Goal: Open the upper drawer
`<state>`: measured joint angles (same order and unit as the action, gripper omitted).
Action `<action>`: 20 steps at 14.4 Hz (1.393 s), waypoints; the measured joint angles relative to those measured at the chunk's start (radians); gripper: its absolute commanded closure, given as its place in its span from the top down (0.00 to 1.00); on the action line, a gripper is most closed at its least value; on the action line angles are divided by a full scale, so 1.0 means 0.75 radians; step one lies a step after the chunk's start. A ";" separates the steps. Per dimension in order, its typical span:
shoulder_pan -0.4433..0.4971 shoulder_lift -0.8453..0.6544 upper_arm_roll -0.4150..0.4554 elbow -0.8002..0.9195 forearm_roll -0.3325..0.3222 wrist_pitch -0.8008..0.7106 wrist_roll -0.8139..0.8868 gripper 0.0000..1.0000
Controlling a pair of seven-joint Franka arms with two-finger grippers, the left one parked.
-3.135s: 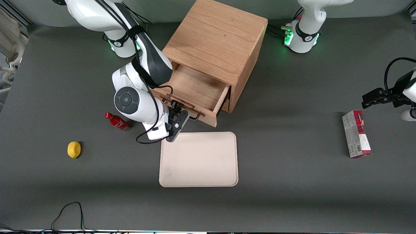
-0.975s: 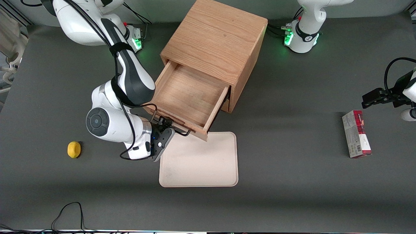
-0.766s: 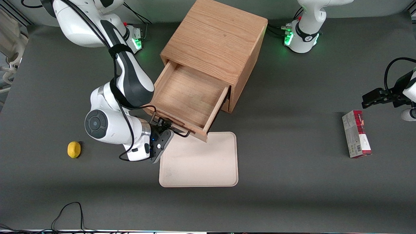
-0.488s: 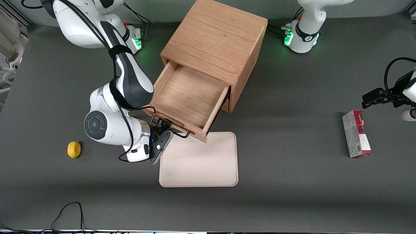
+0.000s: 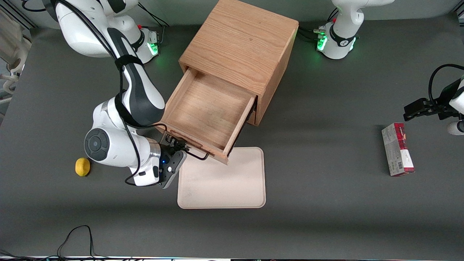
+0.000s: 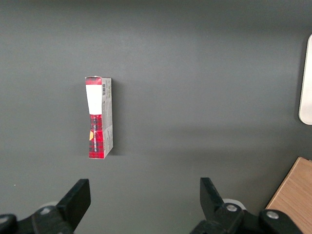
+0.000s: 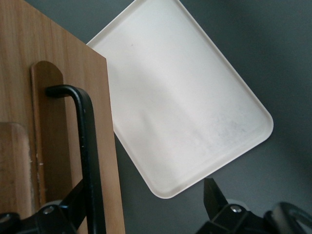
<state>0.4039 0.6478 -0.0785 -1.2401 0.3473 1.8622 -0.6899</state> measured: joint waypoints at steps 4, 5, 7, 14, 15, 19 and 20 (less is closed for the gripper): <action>-0.019 0.015 0.000 0.020 0.001 0.001 -0.002 1.00; -0.023 0.017 0.000 0.022 0.001 0.002 -0.002 1.00; -0.033 0.023 0.000 0.033 0.001 0.002 -0.002 1.00; -0.042 0.034 0.002 0.048 0.001 -0.004 -0.004 1.00; -0.043 0.034 0.002 0.049 0.001 -0.004 -0.004 1.00; -0.044 0.034 0.005 0.059 0.007 -0.018 -0.004 1.00; -0.045 0.034 0.004 0.070 0.016 -0.027 -0.004 1.00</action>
<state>0.3699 0.6733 -0.0752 -1.1875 0.3591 1.8423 -0.6927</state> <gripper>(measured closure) 0.000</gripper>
